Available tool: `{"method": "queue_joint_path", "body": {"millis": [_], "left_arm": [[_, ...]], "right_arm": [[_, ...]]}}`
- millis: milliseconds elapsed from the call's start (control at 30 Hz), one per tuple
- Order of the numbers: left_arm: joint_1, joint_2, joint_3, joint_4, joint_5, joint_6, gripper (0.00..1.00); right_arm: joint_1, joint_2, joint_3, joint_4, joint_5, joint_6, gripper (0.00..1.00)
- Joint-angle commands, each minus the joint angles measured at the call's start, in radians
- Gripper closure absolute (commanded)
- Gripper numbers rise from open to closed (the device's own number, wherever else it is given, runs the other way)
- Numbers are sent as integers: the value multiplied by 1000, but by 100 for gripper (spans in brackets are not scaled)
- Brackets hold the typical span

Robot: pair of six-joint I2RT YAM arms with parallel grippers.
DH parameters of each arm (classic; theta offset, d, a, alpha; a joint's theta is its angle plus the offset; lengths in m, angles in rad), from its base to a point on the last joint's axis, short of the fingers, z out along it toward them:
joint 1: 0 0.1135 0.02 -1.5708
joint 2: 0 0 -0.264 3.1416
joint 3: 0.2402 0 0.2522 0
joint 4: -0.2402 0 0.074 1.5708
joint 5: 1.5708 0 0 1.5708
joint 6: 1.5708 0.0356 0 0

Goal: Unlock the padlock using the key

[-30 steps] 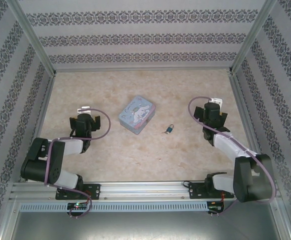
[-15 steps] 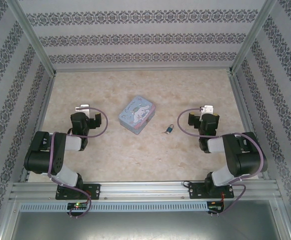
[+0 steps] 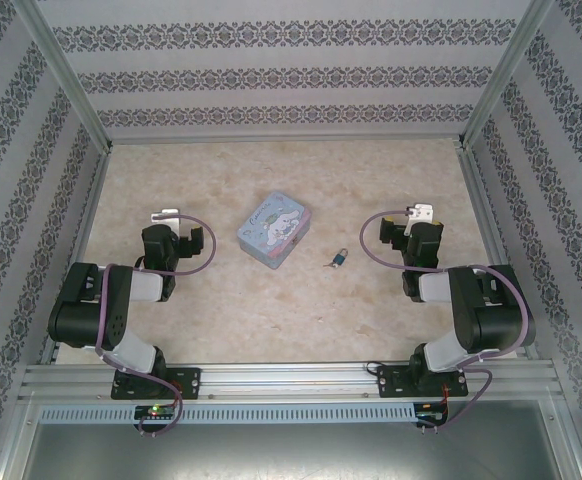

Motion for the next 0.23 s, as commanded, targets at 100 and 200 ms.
{"method": "queue_joint_path", "body": {"millis": [100,200], "left_arm": [[13,4,20,36,11,-3,1],[13,5,21,38,11,-3,1]], "right_arm": [[-5,-14,24,12,-64,-4,2],[-5,-18,22,13,-106,-22,2]]}}
